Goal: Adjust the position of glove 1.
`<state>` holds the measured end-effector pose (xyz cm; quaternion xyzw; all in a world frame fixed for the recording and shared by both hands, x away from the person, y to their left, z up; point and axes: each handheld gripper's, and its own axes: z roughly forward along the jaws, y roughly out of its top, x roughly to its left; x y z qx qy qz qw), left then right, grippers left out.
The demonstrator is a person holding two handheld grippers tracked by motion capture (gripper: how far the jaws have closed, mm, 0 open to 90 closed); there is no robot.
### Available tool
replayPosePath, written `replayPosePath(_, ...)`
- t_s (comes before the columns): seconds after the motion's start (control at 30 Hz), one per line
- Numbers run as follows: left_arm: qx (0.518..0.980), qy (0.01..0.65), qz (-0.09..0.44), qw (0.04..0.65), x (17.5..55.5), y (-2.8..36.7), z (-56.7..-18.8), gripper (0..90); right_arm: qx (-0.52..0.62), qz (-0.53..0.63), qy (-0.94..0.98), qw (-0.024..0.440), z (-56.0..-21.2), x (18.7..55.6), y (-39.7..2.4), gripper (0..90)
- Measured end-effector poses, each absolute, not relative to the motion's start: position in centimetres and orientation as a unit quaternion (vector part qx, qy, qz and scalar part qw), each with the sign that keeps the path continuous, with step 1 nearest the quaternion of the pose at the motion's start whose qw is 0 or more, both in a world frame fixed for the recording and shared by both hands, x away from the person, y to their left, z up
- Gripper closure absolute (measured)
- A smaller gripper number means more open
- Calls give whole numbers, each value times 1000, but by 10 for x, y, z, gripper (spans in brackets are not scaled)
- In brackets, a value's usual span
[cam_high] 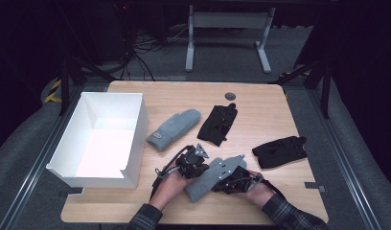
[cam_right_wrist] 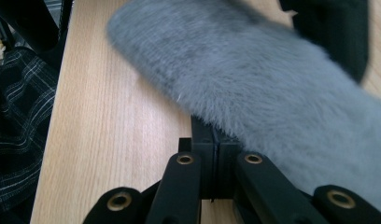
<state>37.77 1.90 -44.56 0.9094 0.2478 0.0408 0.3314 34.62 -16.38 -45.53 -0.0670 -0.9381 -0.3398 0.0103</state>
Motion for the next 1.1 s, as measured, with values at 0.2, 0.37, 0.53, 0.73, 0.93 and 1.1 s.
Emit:
replayPosePath(0.2, 908, 252, 39, 332, 378, 20, -446, 900, -70, -341, -937, 14, -456, 345, -166, 900)
replayPosePath(0.37, 902, 264, 54, 336, 378, 28, -441, 845, -89, -344, -935, -3, -455, 337, -181, 706)
replayPosePath(0.53, 902, 263, 80, 333, 380, 33, -434, 675, -118, -357, -926, -23, -455, 332, -206, 559)
replayPosePath(0.73, 898, 278, 95, 328, 389, 40, -427, 487, -164, -370, -913, -53, -454, 328, -237, 428)
replayPosePath(0.93, 889, 296, 110, 332, 405, 50, -417, 363, -192, -365, -908, -73, -458, 328, -262, 331)
replayPosePath(1.1, 877, 320, 135, 333, 421, 59, -412, 356, -204, -368, -904, -73, -463, 330, -268, 265)
